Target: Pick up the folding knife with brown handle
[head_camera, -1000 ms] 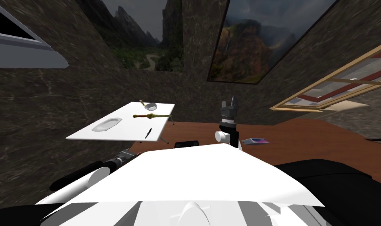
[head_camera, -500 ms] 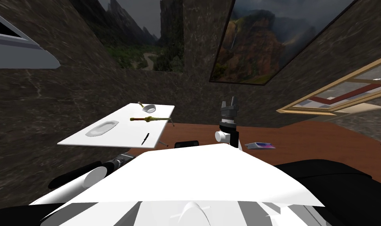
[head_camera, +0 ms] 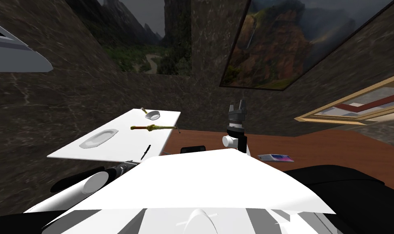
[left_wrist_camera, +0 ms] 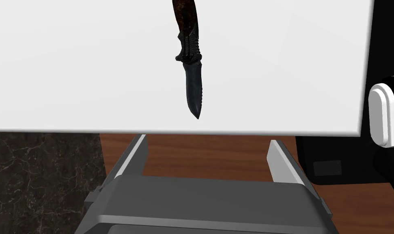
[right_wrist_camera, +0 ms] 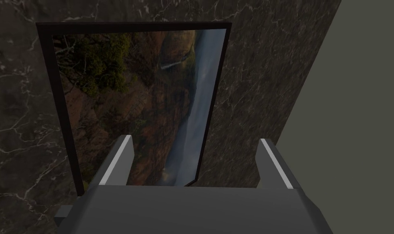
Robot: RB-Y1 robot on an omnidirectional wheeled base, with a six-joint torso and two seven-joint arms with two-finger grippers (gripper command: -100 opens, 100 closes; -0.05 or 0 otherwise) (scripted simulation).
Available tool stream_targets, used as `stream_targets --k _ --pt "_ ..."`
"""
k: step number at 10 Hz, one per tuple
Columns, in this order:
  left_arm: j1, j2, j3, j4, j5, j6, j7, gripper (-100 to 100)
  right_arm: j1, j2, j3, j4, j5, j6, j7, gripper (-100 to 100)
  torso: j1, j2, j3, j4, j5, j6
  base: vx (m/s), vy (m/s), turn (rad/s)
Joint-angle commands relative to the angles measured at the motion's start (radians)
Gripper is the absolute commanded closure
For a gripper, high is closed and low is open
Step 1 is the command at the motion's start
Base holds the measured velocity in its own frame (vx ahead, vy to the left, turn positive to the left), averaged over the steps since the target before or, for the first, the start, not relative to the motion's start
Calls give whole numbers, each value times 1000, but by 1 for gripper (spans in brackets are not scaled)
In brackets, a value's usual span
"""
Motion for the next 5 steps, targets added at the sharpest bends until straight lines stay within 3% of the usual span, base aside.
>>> stream_targets --k 1,5 --pt "-7 6 4 6 4 44 32 -100 0 0 0 0 0 0 0 0 0 0 0 0 0 0 137 12 36" --pt "-26 16 10 12 7 137 113 -100 0 0 0 0 0 0 0 0 1 0 0 0 0 0 196 14 43"
